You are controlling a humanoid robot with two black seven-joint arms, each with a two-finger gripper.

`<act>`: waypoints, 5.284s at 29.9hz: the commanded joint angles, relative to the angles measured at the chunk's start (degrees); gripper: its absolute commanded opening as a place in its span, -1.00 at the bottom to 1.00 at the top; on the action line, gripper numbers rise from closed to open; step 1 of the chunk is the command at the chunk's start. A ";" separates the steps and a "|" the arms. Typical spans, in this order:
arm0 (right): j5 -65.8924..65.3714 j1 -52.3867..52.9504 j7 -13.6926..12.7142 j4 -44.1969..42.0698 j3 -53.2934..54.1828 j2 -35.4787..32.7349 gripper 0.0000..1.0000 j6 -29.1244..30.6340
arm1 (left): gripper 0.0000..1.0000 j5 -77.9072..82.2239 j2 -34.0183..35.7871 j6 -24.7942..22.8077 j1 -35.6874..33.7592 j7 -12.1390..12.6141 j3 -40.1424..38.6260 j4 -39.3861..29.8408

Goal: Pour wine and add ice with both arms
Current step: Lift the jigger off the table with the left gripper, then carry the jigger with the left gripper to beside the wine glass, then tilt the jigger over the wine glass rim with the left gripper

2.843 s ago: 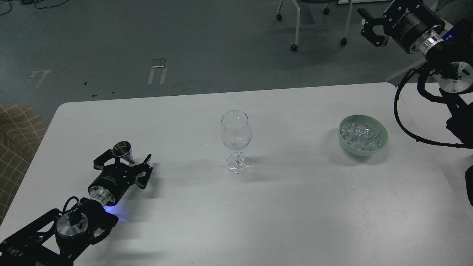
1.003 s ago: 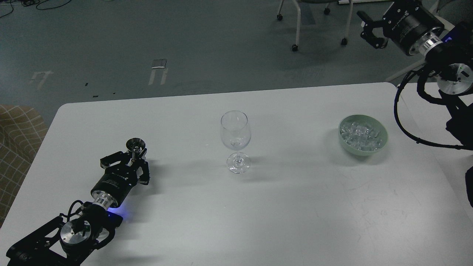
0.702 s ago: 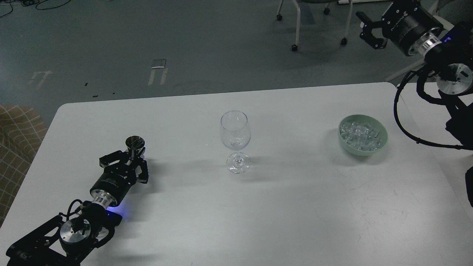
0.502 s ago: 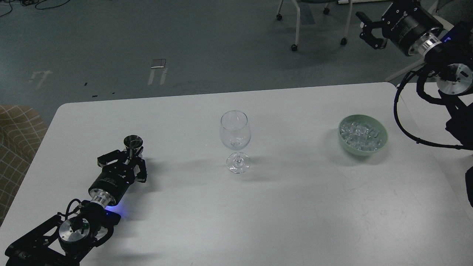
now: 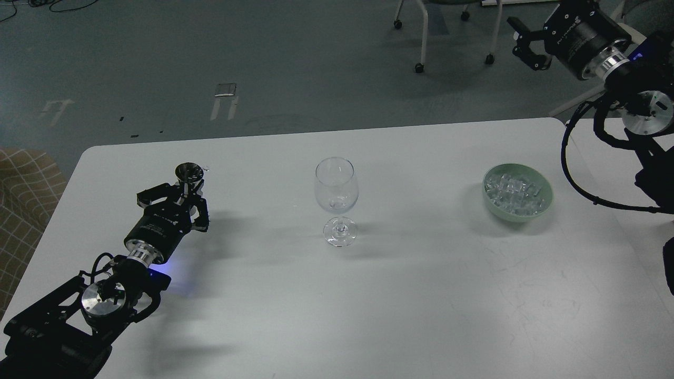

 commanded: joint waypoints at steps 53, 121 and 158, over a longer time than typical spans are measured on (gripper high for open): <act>0.00 -0.28 -0.71 0.01 0.00 0.00 1.00 0.00 | -1.00 0.09 4.36 9.64 -14.78 7.84 10.57 -18.08; 0.09 -1.16 -0.53 0.01 0.18 0.00 1.00 0.00 | -1.00 9.14 2.07 13.07 -21.81 5.30 16.55 -19.40; 0.09 -0.99 -0.44 -0.08 0.18 0.09 1.00 0.00 | -1.00 17.22 2.25 15.44 -22.96 2.84 17.34 -21.33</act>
